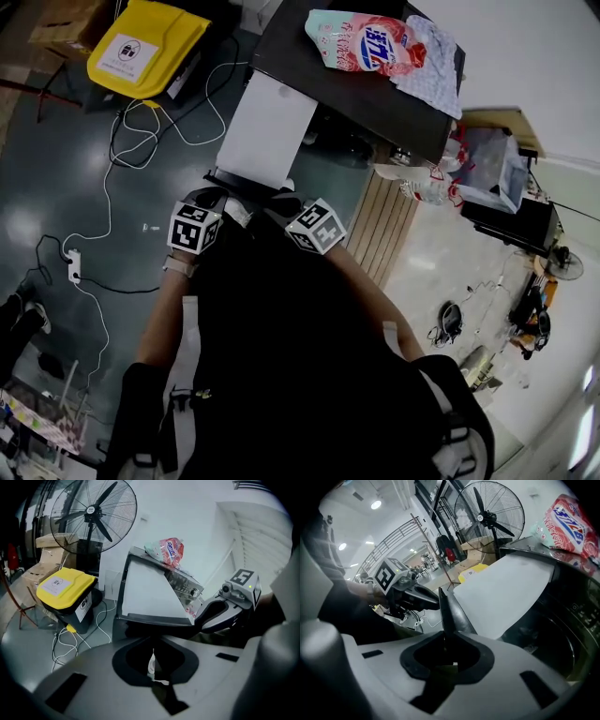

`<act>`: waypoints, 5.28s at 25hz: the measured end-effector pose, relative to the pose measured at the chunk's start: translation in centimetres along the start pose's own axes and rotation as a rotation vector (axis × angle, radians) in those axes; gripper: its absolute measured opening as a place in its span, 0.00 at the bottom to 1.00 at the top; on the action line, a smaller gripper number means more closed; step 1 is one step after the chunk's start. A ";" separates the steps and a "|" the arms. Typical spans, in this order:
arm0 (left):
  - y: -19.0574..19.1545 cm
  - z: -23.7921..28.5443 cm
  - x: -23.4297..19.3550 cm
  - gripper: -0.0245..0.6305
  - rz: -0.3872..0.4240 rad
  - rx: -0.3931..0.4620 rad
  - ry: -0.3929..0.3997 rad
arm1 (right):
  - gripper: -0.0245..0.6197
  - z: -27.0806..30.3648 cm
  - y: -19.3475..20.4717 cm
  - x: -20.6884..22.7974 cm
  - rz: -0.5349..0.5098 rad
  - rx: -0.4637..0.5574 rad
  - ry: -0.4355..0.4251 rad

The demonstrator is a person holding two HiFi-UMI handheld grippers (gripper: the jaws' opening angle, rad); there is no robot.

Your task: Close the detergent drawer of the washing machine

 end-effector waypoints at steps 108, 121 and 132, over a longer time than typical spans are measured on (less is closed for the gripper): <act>-20.3 8.0 -2.2 0.05 -0.170 -0.011 -0.164 | 0.10 -6.4 -13.5 18.1 -0.251 -0.136 -0.199; -21.7 8.4 -3.7 0.05 0.002 -0.137 0.005 | 0.12 -5.5 -14.8 18.1 -0.038 -0.073 -0.047; -21.4 9.1 -4.9 0.05 0.156 -0.186 0.176 | 0.11 -6.2 -13.9 16.1 0.228 0.134 0.256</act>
Point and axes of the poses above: the fingertips, and each gripper's own axes: z forward along the fingers, x to its right, y out of its underside, the point moved 7 cm from there along -z, backward along the fingers, and after that the axes turned 4 degrees about -x, right-handed, at the moved point
